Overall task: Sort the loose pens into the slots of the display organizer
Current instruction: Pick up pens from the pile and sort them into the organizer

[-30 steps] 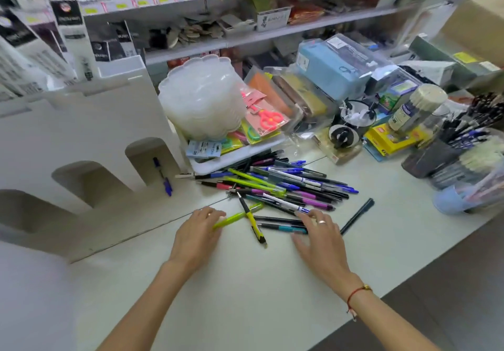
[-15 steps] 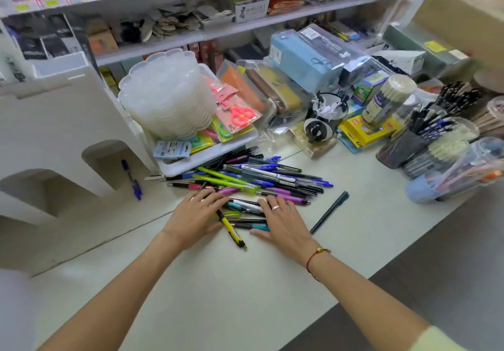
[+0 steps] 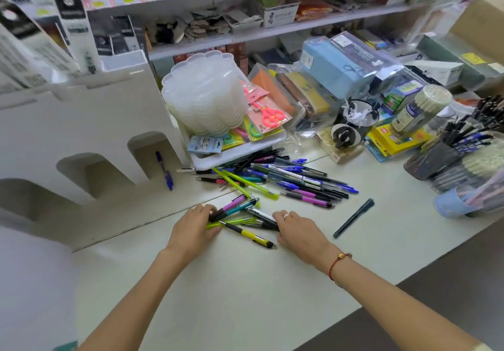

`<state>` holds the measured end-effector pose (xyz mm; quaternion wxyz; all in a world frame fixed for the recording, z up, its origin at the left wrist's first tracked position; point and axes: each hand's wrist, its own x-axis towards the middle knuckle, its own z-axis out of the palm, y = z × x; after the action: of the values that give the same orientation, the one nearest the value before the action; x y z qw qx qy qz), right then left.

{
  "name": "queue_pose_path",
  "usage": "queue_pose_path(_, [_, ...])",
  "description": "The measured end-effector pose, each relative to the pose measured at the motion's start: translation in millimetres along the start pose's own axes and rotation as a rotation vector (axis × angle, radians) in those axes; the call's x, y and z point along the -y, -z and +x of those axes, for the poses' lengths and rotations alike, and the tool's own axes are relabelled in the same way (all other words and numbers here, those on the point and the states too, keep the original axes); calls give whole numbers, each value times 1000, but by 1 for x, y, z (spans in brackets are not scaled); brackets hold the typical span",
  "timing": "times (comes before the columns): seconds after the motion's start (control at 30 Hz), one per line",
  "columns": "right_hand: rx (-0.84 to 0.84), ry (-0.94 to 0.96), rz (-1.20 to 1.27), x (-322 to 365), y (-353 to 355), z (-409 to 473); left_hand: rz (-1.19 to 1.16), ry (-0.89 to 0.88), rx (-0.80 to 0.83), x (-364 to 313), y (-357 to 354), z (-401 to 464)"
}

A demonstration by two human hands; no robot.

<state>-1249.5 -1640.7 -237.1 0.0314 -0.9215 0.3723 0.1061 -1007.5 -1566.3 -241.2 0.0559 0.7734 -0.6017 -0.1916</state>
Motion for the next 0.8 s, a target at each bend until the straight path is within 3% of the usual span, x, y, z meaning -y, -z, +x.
queue_pose_path(0.17, [216, -114, 299, -3, 12, -8, 264, -31, 192, 5, 12, -9])
queue_pose_path(0.23, [352, -201, 551, -8, 20, -9, 332, -55, 230, 11, 16, -14])
queue_pose_path(0.37, [509, -357, 1068, -6, 34, -16, 238, -1, 353, 17, 27, -24])
queue_pose_path(0.43, [491, -404, 1288, 1, 40, -22, 2, 77, 448, 21, 33, -28])
queue_pose_path(0.5, [442, -416, 1468, 12, 46, -28, -393, 175, 511, 23, 38, -37])
queue_pose_path(0.67, [384, -360, 1697, 57, 63, -37, -1363, 410, 365, -5, 50, -76])
queue_pose_path(0.73, [329, -382, 1645, 79, 67, -35, -1545, 442, 334, -18, 54, -90])
queue_pose_path(0.8, [244, -455, 1666, 100, 73, -31, -1549, 450, 294, -30, 58, -103])
